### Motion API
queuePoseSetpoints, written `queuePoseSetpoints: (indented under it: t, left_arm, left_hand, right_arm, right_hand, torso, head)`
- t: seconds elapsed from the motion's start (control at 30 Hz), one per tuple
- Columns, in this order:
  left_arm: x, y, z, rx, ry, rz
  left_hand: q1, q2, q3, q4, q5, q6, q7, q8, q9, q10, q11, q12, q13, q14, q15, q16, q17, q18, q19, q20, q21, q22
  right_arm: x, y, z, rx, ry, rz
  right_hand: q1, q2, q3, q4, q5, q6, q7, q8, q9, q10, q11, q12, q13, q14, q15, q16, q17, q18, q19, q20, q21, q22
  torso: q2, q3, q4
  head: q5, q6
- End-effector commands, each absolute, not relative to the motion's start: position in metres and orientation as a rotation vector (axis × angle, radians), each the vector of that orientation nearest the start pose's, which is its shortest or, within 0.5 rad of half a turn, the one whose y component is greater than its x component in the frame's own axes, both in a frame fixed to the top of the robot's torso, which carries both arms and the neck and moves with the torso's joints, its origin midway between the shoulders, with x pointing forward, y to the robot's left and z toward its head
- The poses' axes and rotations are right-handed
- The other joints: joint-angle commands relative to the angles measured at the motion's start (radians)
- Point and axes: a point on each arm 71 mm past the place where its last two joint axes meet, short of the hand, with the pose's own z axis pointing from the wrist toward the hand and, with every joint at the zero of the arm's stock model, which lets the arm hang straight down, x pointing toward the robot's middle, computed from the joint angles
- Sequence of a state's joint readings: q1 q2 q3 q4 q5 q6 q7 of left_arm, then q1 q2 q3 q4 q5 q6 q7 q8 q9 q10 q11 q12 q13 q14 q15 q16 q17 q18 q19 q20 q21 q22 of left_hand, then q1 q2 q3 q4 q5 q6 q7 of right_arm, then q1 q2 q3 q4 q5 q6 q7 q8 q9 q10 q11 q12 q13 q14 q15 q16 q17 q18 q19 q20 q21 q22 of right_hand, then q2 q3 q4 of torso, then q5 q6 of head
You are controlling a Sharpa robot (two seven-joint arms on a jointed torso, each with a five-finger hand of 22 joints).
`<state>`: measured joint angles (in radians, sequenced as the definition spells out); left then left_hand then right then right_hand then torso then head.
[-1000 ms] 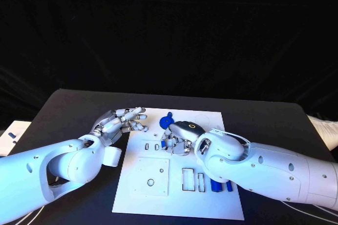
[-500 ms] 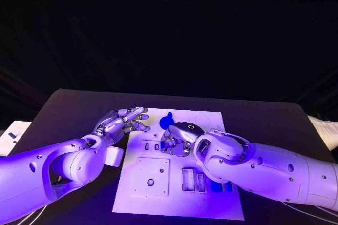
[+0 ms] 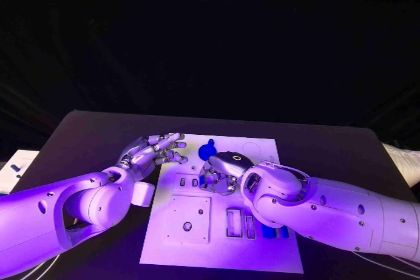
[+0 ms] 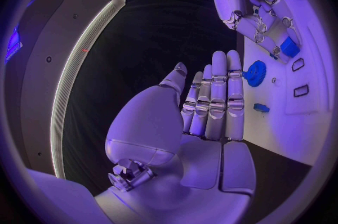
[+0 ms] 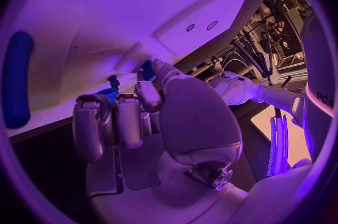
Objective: Assemble the parts on the task board
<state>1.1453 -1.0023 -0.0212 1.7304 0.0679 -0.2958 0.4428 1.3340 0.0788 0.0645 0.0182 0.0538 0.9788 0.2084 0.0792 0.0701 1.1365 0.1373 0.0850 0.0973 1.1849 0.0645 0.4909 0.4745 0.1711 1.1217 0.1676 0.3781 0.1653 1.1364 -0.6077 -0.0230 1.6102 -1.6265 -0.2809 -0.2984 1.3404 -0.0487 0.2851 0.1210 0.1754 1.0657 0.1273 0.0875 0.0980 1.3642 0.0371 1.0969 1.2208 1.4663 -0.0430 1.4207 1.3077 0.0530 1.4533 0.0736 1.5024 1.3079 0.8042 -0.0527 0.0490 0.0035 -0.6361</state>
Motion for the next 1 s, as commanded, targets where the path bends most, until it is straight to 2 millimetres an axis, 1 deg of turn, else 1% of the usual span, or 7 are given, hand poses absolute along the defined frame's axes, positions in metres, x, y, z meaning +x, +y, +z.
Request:
queuePoseSetpoints:
  t: [0.03,0.27,0.73,0.8,0.83,0.87,1.0]
  left_arm:
    - [0.4417,0.2244,-0.1762,-1.201,1.388,-1.669]
    - [0.4417,0.2251,-0.1762,-1.201,1.388,-1.668]
    - [0.4418,0.2268,-0.1763,-1.202,1.387,-1.664]
    - [0.4418,0.2269,-0.1763,-1.203,1.387,-1.663]
    - [0.4418,0.2270,-0.1763,-1.203,1.387,-1.663]
    - [0.4418,0.2270,-0.1763,-1.203,1.387,-1.663]
    - [0.4419,0.2273,-0.1764,-1.203,1.387,-1.663]
  left_hand:
    - [0.004,0.006,-0.001,-0.005,0.003,-0.004,0.000,-0.007,0.001,-0.008,0.000,-0.003,0.002,-0.009,0.000,0.006,0.001,0.009,-0.007,0.000,-0.005,0.002]
    - [0.004,0.006,-0.001,-0.005,0.003,-0.004,0.000,-0.007,0.001,-0.008,0.000,-0.003,0.002,-0.009,0.000,0.006,0.001,0.009,-0.007,0.000,-0.005,0.002]
    - [0.004,0.006,-0.001,-0.005,0.003,-0.004,0.000,-0.007,0.001,-0.008,0.000,-0.003,0.002,-0.009,0.000,0.006,0.001,0.009,-0.007,0.000,-0.005,0.002]
    - [0.004,0.006,-0.001,-0.005,0.003,-0.004,0.000,-0.007,0.001,-0.008,0.000,-0.003,0.002,-0.009,0.000,0.006,0.001,0.009,-0.007,0.000,-0.005,0.002]
    - [0.004,0.006,-0.001,-0.005,0.003,-0.004,0.000,-0.007,0.001,-0.008,0.000,-0.003,0.002,-0.009,0.000,0.006,0.001,0.009,-0.007,0.000,-0.005,0.002]
    - [0.004,0.006,-0.001,-0.005,0.003,-0.004,0.000,-0.007,0.001,-0.008,0.000,-0.003,0.002,-0.009,0.000,0.006,0.001,0.009,-0.007,0.000,-0.005,0.002]
    - [0.004,0.006,-0.001,-0.005,0.003,-0.004,0.000,-0.007,0.001,-0.008,0.000,-0.003,0.002,-0.009,0.000,0.006,0.001,0.009,-0.007,0.000,-0.005,0.002]
  right_arm:
    - [0.4409,-0.0646,-0.1970,-0.344,1.687,0.715]
    - [0.4410,-0.0648,-0.1972,-0.345,1.686,0.711]
    - [0.4406,-0.0639,-0.1963,-0.342,1.675,0.712]
    - [0.4406,-0.0640,-0.1962,-0.341,1.673,0.713]
    - [0.4407,-0.0640,-0.1961,-0.340,1.671,0.713]
    - [0.4407,-0.0640,-0.1959,-0.339,1.670,0.714]
    - [0.4407,-0.0640,-0.1953,-0.334,1.661,0.718]
  right_hand:
    - [-0.010,-0.003,-0.007,0.000,-0.002,-0.009,0.002,-0.006,-0.001,-0.008,0.003,-0.007,-0.002,0.057,0.010,-0.007,0.023,-0.010,-0.005,0.002,-0.004,0.068]
    - [-0.012,-0.007,-0.009,0.000,-0.004,-0.017,0.005,-0.012,-0.003,-0.012,0.005,-0.013,-0.005,0.056,0.012,-0.008,0.022,-0.009,-0.006,0.004,-0.005,0.067]
    - [-0.030,-0.031,-0.022,0.007,-0.023,-0.058,0.018,-0.025,-0.010,-0.032,0.018,-0.040,-0.023,0.054,0.022,-0.016,0.013,-0.006,-0.014,0.014,-0.011,0.053]
    - [-0.034,-0.032,-0.026,0.011,-0.039,-0.064,0.019,-0.025,-0.010,-0.035,0.019,-0.043,-0.025,0.053,0.024,-0.018,0.010,-0.006,-0.016,0.016,-0.013,0.051]
    - [-0.040,-0.033,-0.030,0.016,-0.067,-0.071,0.020,-0.024,-0.011,-0.037,0.020,-0.046,-0.027,0.053,0.025,-0.019,0.009,-0.006,-0.017,0.017,-0.014,0.050]
    - [-0.041,-0.033,-0.033,0.018,-0.081,-0.075,0.021,-0.024,-0.011,-0.038,0.021,-0.049,-0.029,0.053,0.026,-0.020,0.008,-0.005,-0.017,0.018,-0.014,0.049]
    - [-0.049,-0.038,-0.045,0.028,-0.116,-0.086,0.022,-0.023,-0.012,-0.044,0.023,-0.056,-0.034,0.052,0.028,-0.022,0.007,-0.004,-0.019,0.020,-0.016,0.045]
  torso:
    - [0.001,-0.0004,0.0000]
    - [0.000,-0.0003,0.0000]
    - [0.000,-0.0005,0.0005]
    - [0.000,-0.0004,0.0001]
    - [0.000,-0.0004,0.0000]
    - [0.000,-0.0004,0.0000]
    - [0.000,-0.0001,0.0002]
  head:
    - [0.000,-0.001]
    - [-0.001,-0.002]
    - [-0.002,-0.003]
    - [-0.003,-0.004]
    - [-0.002,-0.003]
    - [-0.002,-0.003]
    - [-0.003,-0.004]
